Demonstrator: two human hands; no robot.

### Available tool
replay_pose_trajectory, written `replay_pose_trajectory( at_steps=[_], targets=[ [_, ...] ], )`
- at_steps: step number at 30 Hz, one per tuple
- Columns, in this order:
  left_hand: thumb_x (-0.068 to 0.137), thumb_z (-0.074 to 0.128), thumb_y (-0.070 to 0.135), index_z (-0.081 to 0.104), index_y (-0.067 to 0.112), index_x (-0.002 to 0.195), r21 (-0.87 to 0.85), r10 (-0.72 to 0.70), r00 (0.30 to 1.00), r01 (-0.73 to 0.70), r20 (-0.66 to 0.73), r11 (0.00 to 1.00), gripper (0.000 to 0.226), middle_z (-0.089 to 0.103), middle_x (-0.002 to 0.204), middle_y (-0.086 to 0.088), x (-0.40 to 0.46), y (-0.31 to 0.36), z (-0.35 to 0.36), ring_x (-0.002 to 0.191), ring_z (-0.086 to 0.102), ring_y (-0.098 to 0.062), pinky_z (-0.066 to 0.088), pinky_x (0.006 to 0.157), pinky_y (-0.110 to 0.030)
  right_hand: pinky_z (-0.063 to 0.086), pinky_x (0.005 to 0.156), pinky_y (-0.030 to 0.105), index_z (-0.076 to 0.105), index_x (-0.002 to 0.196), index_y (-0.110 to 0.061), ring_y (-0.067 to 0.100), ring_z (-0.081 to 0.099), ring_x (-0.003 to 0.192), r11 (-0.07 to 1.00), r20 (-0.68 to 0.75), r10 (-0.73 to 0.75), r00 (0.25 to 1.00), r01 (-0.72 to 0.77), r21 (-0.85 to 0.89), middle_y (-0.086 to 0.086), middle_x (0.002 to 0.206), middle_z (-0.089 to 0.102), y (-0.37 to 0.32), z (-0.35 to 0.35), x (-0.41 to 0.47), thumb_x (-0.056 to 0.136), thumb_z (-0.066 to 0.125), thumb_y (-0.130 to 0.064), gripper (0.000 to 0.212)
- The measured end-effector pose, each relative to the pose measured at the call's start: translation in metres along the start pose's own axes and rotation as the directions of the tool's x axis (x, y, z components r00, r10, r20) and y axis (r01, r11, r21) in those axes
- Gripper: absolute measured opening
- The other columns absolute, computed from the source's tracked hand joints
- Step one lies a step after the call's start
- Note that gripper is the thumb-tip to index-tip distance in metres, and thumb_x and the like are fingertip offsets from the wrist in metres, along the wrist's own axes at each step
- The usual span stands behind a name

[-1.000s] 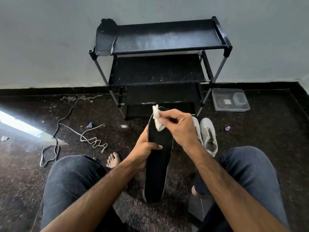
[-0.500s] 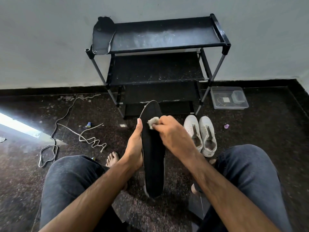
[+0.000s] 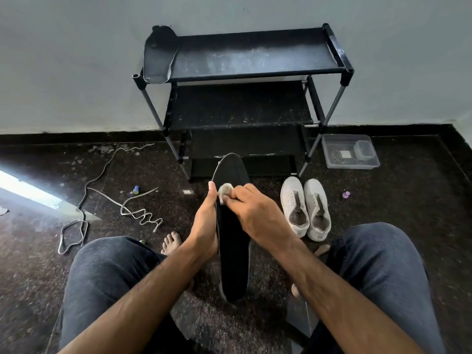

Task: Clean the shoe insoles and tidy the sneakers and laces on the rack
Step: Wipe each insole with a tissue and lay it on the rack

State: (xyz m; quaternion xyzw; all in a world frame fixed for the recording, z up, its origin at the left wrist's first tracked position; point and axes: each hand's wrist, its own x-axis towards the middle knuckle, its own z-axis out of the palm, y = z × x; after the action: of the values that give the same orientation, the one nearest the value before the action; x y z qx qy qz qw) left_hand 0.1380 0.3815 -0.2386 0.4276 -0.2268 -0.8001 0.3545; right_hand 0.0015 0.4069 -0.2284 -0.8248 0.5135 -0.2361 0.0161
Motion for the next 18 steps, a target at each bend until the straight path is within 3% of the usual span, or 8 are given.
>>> replay_pose_trajectory(
  at_steps=[4, 6, 8, 10, 12, 15, 18],
  targets=[
    [0.101, 0.032, 0.065, 0.061, 0.007, 0.138, 0.011, 0.006, 1.000, -0.006, -0.010, 1.000, 0.075, 0.064, 0.135, -0.023, 0.003, -0.005, -0.002, 0.122, 0.065, -0.034, 0.054, 0.098, -0.044, 0.056, 0.061, 0.033, 0.074, 0.088, -0.008, 0.017, 0.052, 0.082, 0.981, 0.022, 0.196, 0.980, -0.196, -0.009, 0.001, 0.088, 0.059, 0.017, -0.004, 0.000, 0.097, 0.058, -0.008, 0.017],
    [0.100, 0.032, 0.066, 0.060, 0.004, 0.138, 0.012, 0.019, 1.000, -0.019, -0.002, 1.000, 0.078, 0.062, 0.137, -0.026, 0.003, -0.005, -0.003, 0.122, 0.062, -0.037, 0.056, 0.098, -0.052, 0.058, 0.062, 0.037, 0.076, 0.090, -0.007, 0.019, 0.055, 0.084, 0.948, 0.062, 0.319, 0.946, -0.317, -0.045, 0.002, 0.088, 0.060, 0.033, -0.007, -0.003, 0.094, 0.059, -0.003, 0.018],
    [0.101, 0.031, 0.065, 0.060, 0.004, 0.138, 0.007, 0.035, 0.999, -0.035, -0.014, 0.999, 0.078, 0.062, 0.137, -0.027, 0.004, -0.002, -0.004, 0.121, 0.061, -0.039, 0.054, 0.100, -0.057, 0.058, 0.068, 0.034, 0.077, 0.098, -0.007, 0.017, 0.056, 0.084, 0.916, -0.006, 0.402, 0.916, -0.402, -0.012, 0.001, 0.088, 0.060, 0.043, -0.012, -0.003, 0.092, 0.064, 0.002, 0.017],
    [0.102, 0.031, 0.064, 0.060, 0.007, 0.140, 0.022, 0.040, 0.999, -0.039, -0.010, 0.999, 0.074, 0.061, 0.139, -0.026, 0.005, -0.001, -0.004, 0.124, 0.061, -0.038, 0.049, 0.105, -0.057, 0.053, 0.076, 0.018, 0.076, 0.109, -0.007, 0.013, 0.056, 0.084, 0.905, -0.126, 0.420, 0.899, -0.407, 0.122, -0.001, 0.089, 0.061, 0.038, -0.019, 0.000, 0.091, 0.067, 0.002, 0.022],
    [0.104, 0.030, 0.061, 0.065, 0.010, 0.136, 0.017, 0.043, 0.999, -0.043, 0.022, 0.999, 0.069, 0.064, 0.136, -0.022, 0.003, -0.004, -0.001, 0.122, 0.064, -0.034, 0.050, 0.106, -0.051, 0.047, 0.083, 0.008, 0.074, 0.116, -0.007, 0.009, 0.057, 0.087, 0.905, -0.140, 0.391, 0.910, -0.352, 0.240, -0.002, 0.093, 0.063, 0.017, -0.019, 0.004, 0.093, 0.068, -0.002, 0.025],
    [0.105, 0.031, 0.060, 0.068, 0.005, 0.129, -0.061, 0.038, 0.999, -0.038, -0.012, 0.997, 0.071, 0.066, 0.133, -0.020, 0.007, -0.008, -0.002, 0.123, 0.065, -0.029, 0.047, 0.113, -0.039, 0.056, 0.086, 0.029, 0.073, 0.117, -0.005, 0.016, 0.061, 0.090, 0.904, -0.057, 0.319, 0.946, -0.286, 0.316, 0.002, 0.096, 0.064, -0.014, -0.003, 0.003, 0.096, 0.065, -0.006, 0.023],
    [0.100, 0.034, 0.070, 0.049, -0.002, 0.146, -0.082, 0.080, 0.997, -0.080, -0.014, 0.993, 0.087, 0.048, 0.151, -0.028, 0.007, -0.005, -0.008, 0.142, 0.047, -0.038, 0.028, 0.125, -0.048, 0.057, 0.085, 0.032, 0.075, 0.116, -0.005, 0.013, 0.063, 0.089, 0.847, -0.014, 0.316, 0.949, -0.276, 0.454, 0.001, 0.096, 0.064, -0.022, 0.006, 0.003, 0.095, 0.064, -0.003, 0.023]
  ],
)
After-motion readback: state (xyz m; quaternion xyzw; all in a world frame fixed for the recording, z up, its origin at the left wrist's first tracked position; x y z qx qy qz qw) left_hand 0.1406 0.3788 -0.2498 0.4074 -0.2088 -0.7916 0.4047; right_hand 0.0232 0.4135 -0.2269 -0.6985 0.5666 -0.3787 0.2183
